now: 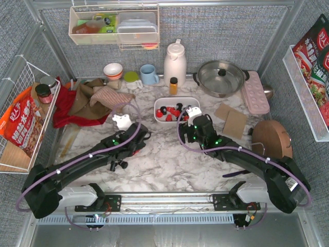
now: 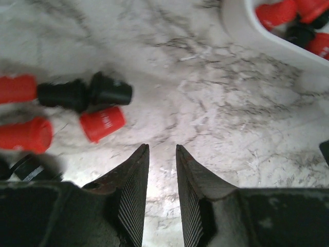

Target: Mix the coffee capsules in the storage basket

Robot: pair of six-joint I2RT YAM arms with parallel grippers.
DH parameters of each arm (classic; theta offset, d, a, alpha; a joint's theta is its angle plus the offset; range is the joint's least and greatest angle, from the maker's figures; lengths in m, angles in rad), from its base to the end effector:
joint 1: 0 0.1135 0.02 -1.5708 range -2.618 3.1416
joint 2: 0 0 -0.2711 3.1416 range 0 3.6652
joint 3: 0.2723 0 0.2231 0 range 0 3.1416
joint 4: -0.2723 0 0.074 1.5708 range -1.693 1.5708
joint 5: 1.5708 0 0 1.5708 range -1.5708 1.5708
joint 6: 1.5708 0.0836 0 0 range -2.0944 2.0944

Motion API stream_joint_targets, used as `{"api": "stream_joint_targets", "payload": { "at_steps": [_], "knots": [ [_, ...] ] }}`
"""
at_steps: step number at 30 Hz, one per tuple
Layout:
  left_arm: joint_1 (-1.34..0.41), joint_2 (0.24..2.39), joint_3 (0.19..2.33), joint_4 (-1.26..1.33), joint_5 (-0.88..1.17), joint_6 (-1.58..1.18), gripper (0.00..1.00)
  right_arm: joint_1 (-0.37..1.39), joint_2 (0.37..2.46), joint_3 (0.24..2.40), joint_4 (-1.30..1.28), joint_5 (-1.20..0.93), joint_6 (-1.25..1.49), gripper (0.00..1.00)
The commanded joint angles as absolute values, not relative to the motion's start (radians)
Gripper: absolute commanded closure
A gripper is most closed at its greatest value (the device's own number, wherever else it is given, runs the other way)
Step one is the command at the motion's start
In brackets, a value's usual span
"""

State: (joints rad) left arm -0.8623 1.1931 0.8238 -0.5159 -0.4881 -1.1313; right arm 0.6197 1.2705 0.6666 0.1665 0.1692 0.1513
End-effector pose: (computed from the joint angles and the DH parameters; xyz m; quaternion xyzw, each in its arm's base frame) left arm 0.1831 -0.1535 0.2295 -0.2030 0.8948 -0.1503 0.3682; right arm 0.2462 0.1584 0.2336 -0.1510 0.8282 0.1351 0.5225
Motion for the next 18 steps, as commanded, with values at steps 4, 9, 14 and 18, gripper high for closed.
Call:
{"api": "stream_joint_targets", "payload": {
  "at_steps": [4,9,14,18],
  "knots": [
    [-0.900,1.300,0.858,-0.244,-0.485,-0.899,0.63,0.621,1.248,0.683,0.159,0.115,0.159,0.16],
    [-0.901,1.337,0.935,-0.567,-0.565,-1.074,0.59,0.620,1.272,0.694,0.149,0.134,0.144,0.16],
    [-0.902,1.230,0.850,-0.810,-0.531,-1.312,0.50,0.621,1.287,0.698,0.149,0.125,0.153,0.16],
    [-0.902,1.075,0.767,-0.932,-0.503,-1.501,0.46,0.620,1.297,0.702,0.147,0.115,0.161,0.16]
  ]
}}
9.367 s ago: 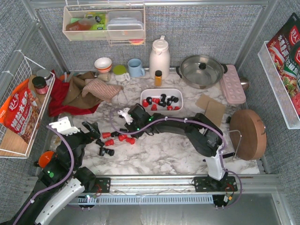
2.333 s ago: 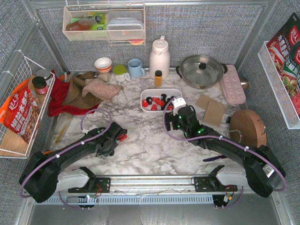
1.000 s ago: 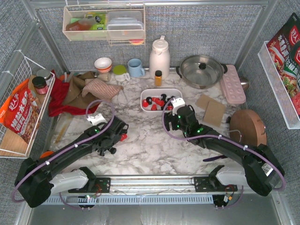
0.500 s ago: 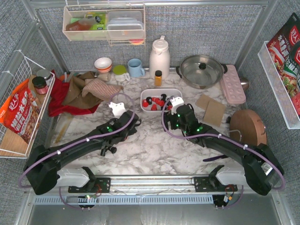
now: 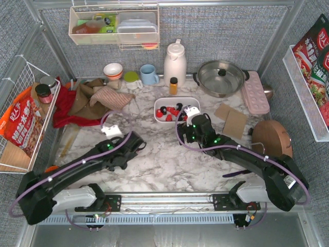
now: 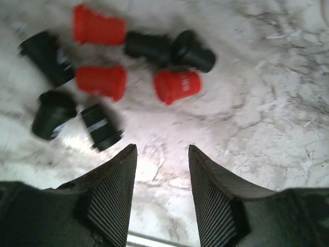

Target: Mix the coffee capsules in the storage basket

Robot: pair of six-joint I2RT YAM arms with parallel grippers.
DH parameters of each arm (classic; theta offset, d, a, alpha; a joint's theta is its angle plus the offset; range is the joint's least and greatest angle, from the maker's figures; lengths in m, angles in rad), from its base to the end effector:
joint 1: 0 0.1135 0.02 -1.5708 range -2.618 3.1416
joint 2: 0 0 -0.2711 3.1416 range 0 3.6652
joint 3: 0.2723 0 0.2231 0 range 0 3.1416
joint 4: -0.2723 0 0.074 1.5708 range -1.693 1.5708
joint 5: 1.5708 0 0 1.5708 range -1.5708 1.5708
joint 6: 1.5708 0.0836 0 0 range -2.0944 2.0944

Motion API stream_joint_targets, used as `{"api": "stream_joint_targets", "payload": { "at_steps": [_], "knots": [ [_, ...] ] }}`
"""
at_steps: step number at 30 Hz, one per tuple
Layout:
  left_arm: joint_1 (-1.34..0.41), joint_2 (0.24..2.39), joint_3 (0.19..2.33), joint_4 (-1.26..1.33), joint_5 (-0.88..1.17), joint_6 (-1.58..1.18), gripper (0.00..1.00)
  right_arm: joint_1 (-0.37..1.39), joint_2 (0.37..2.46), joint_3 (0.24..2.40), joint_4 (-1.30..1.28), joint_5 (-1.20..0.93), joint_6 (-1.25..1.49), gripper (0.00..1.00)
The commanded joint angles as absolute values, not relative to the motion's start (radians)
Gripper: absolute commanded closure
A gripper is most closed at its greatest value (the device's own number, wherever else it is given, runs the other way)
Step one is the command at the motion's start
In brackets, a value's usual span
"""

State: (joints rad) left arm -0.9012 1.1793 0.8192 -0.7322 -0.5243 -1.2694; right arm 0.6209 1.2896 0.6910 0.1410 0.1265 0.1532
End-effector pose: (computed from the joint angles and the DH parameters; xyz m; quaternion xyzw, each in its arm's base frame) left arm 0.1608 -0.1357 0.2146 -0.2321 0.9112 -0.0849 0.3295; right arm 0.2476 0.1641 0.2331 -0.1639 0.8320 0.1493 0.5085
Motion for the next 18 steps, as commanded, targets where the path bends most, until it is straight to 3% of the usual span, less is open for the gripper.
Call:
{"api": "stream_joint_targets", "payload": {
  "at_steps": [1,9,18],
  "knots": [
    [-0.902,1.032,0.746,-0.945,-0.500,-1.540,0.46,0.621,1.298,0.703,0.148,0.113,0.162,0.16],
    [-0.876,0.789,0.566,-0.931,-0.547,-1.680,0.48,0.622,1.288,0.700,0.153,0.101,0.174,0.16],
    [-0.794,0.826,0.558,-0.874,-0.544,-1.708,0.50,0.624,1.292,0.700,0.156,0.090,0.181,0.16]
  ]
}}
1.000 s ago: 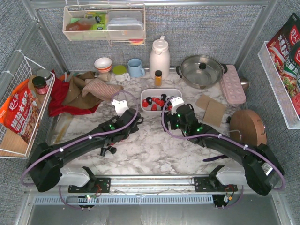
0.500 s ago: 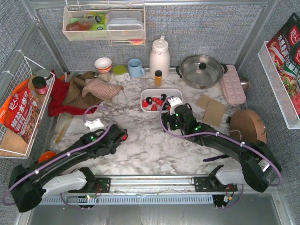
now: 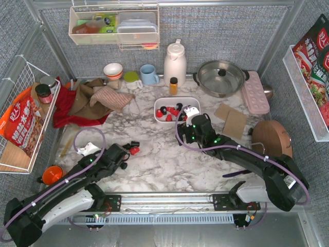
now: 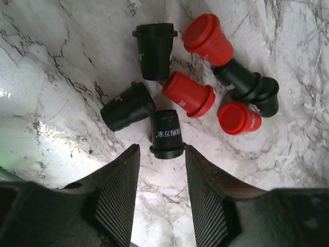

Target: Mix the coffee capsules in the storage basket

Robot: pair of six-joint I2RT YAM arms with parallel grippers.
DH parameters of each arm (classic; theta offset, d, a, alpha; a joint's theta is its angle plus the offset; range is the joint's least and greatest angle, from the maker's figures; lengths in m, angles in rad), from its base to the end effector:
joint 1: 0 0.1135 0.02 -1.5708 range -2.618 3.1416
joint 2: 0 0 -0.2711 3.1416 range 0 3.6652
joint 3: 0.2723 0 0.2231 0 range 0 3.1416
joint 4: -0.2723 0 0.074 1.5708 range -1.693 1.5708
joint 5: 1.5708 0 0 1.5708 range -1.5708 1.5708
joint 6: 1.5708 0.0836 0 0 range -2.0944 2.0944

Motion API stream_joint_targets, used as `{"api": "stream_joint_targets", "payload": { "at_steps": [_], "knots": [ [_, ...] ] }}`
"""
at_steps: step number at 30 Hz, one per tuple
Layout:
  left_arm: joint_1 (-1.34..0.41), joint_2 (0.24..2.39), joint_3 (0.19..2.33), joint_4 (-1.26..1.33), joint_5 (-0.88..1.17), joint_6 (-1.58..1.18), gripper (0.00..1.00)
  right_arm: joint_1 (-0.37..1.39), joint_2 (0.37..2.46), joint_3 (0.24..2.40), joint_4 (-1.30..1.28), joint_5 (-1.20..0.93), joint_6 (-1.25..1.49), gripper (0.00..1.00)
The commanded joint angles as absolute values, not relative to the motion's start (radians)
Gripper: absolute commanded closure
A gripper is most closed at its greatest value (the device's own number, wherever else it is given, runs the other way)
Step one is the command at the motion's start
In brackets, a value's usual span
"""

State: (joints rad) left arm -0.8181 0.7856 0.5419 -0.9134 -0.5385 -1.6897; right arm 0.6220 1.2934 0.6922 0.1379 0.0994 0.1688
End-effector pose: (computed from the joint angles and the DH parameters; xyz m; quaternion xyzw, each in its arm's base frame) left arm 0.1065 -0.0509 0.1781 -0.4478 0.8322 -0.1070 0.3091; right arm 0.2466 0.1666 0.2319 -0.1654 0.8337 0.1633 0.5010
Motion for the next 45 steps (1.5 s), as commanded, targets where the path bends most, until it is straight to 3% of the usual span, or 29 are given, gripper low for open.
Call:
{"api": "stream_joint_targets", "payload": {
  "at_steps": [1,9,16,37,45],
  "knots": [
    [-0.780,0.846,0.562,-0.853,-0.535,-1.697,0.49,0.624,1.290,0.701,0.155,0.090,0.181,0.16],
    [-0.679,0.986,0.591,-0.722,-0.468,-1.565,0.47,0.624,1.285,0.699,0.154,0.090,0.179,0.16],
    [-0.649,1.109,0.639,-0.790,-0.414,-1.559,0.49,0.626,1.285,0.701,0.153,0.089,0.179,0.16],
    [-0.631,1.194,0.563,-0.679,-0.379,-1.571,0.52,0.627,1.285,0.702,0.146,0.094,0.176,0.16],
    [-0.629,1.228,0.567,-0.639,-0.362,-1.500,0.61,0.627,1.281,0.701,0.144,0.096,0.174,0.16]
  ]
}}
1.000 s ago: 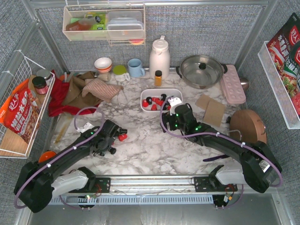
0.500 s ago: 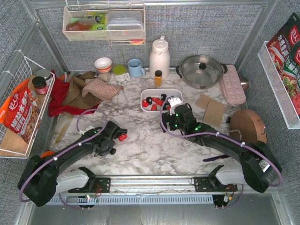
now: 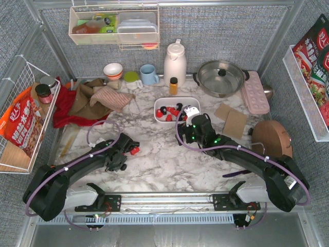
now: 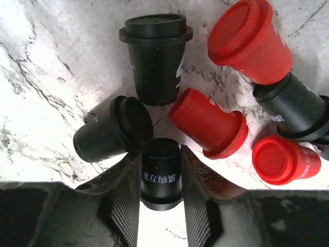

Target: Mix the coffee capsules in the storage basket

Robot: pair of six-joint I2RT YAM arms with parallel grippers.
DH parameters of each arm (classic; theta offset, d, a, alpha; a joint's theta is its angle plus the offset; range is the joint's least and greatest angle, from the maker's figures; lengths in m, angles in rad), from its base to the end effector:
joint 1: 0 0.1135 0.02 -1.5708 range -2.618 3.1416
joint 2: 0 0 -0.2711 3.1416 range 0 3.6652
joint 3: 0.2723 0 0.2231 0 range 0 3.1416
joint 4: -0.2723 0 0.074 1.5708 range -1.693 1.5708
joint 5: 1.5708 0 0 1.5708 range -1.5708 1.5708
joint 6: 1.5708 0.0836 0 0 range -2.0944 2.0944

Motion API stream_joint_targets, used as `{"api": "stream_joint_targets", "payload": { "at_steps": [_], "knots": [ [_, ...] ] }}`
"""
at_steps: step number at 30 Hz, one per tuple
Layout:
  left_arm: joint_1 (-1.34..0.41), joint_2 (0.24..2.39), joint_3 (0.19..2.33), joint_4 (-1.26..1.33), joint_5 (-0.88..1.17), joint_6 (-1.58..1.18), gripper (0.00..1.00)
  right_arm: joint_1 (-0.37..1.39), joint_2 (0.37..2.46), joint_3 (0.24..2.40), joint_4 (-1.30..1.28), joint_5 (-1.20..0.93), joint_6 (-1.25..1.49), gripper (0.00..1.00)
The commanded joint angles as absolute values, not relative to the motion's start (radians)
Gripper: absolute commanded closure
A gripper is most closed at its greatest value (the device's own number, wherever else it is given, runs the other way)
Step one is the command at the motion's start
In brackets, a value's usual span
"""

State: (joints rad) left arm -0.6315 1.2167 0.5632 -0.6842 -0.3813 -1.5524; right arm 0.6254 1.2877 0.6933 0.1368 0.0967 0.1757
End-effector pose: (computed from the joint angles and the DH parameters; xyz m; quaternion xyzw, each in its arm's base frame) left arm 0.1540 -0.0741 0.1373 -0.4531 0.8639 -0.0146 0.2196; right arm 0.2455 0.1673 0.2337 -0.1642 0.8324 0.1680 0.5019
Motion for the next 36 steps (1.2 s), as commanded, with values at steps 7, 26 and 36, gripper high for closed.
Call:
{"api": "stream_joint_targets", "payload": {
  "at_steps": [7,26,36],
  "knots": [
    [-0.631,1.193,0.613,-0.627,-0.327,-1.370,0.65,0.627,1.282,0.703,0.143,0.095,0.175,0.16],
    [-0.634,1.133,0.853,-0.108,-0.332,-0.805,0.70,0.627,1.189,0.650,0.157,0.274,0.168,0.16],
    [-0.632,1.538,1.032,0.369,-0.221,-0.592,0.76,0.627,1.118,0.582,0.210,0.397,0.185,0.16]
  ]
}}
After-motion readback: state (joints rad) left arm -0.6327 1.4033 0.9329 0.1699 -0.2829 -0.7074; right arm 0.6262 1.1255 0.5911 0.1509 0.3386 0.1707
